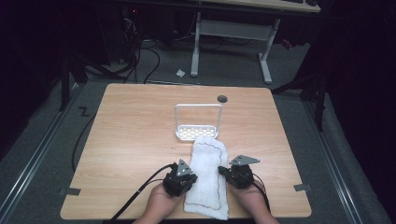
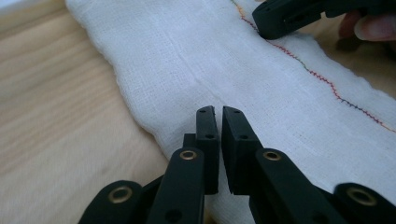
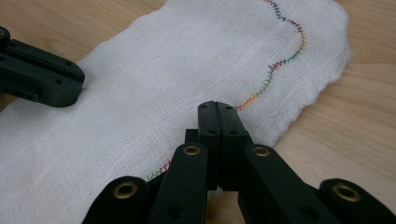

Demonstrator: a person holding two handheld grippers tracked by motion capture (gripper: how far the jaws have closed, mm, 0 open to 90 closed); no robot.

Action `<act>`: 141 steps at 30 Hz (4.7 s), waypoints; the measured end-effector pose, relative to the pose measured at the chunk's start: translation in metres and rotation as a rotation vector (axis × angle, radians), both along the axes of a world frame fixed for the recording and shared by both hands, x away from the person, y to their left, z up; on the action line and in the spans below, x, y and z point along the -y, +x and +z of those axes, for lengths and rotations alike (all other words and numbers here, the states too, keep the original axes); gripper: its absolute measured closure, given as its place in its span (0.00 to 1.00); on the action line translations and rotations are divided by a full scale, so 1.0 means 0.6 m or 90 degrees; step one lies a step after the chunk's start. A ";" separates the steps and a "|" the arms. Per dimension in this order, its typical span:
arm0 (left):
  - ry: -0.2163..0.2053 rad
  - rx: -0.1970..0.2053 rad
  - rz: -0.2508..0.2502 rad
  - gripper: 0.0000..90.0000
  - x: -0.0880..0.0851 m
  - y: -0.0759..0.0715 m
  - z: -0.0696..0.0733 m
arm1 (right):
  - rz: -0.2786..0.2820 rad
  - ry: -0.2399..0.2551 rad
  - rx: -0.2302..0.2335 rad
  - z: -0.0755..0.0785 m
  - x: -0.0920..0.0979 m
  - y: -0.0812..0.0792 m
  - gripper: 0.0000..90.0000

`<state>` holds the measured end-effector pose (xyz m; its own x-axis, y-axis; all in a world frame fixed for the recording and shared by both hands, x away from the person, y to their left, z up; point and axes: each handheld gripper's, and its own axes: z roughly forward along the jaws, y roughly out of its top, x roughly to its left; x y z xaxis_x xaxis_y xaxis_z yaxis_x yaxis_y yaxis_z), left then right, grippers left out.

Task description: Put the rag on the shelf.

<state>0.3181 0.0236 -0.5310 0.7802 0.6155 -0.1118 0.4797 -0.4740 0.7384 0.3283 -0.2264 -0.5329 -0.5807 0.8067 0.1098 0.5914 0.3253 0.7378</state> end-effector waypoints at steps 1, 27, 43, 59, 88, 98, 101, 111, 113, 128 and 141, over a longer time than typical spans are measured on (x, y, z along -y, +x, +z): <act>-0.004 -0.006 0.000 0.95 -0.009 -0.010 0.000 | 0.007 0.003 -0.004 0.000 -0.004 -0.003 1.00; 0.023 0.021 0.073 0.73 -0.033 0.046 -0.001 | 0.004 -0.059 0.025 0.006 -0.063 0.014 0.71; -0.088 -0.039 0.122 0.46 -0.078 0.098 0.004 | 0.006 0.026 0.066 0.020 -0.036 -0.003 0.50; -0.015 -0.031 0.147 0.72 -0.033 0.102 0.001 | -0.018 0.007 0.059 0.003 -0.039 0.020 0.51; -0.148 -0.044 0.147 0.91 -0.069 0.098 0.004 | 0.000 0.004 0.039 0.015 -0.074 0.043 0.92; -0.213 0.032 0.151 0.92 -0.073 0.088 0.065 | -0.015 0.055 0.134 0.072 -0.064 0.027 0.92; -0.224 0.059 0.149 0.92 -0.074 0.084 0.087 | -0.017 0.072 0.160 0.096 -0.061 0.024 0.92; -0.259 0.124 0.152 0.92 -0.080 0.086 0.153 | -0.020 0.100 0.231 0.162 -0.062 0.019 0.92; -0.263 0.137 0.152 0.92 -0.081 0.086 0.165 | -0.019 0.101 0.242 0.171 -0.063 0.019 0.92; -0.278 0.199 0.144 0.92 -0.081 0.093 0.224 | -0.031 0.116 0.293 0.227 -0.065 0.029 0.92; -0.292 0.231 0.140 0.92 -0.082 0.096 0.250 | -0.034 0.129 0.321 0.254 -0.066 0.033 0.92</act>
<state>0.3756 0.0730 -0.3811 0.6782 0.7184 -0.1544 0.2105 0.0113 0.9775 0.3482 -0.1871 -0.3807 -0.5600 0.8284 -0.0145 0.1607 0.1258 0.9789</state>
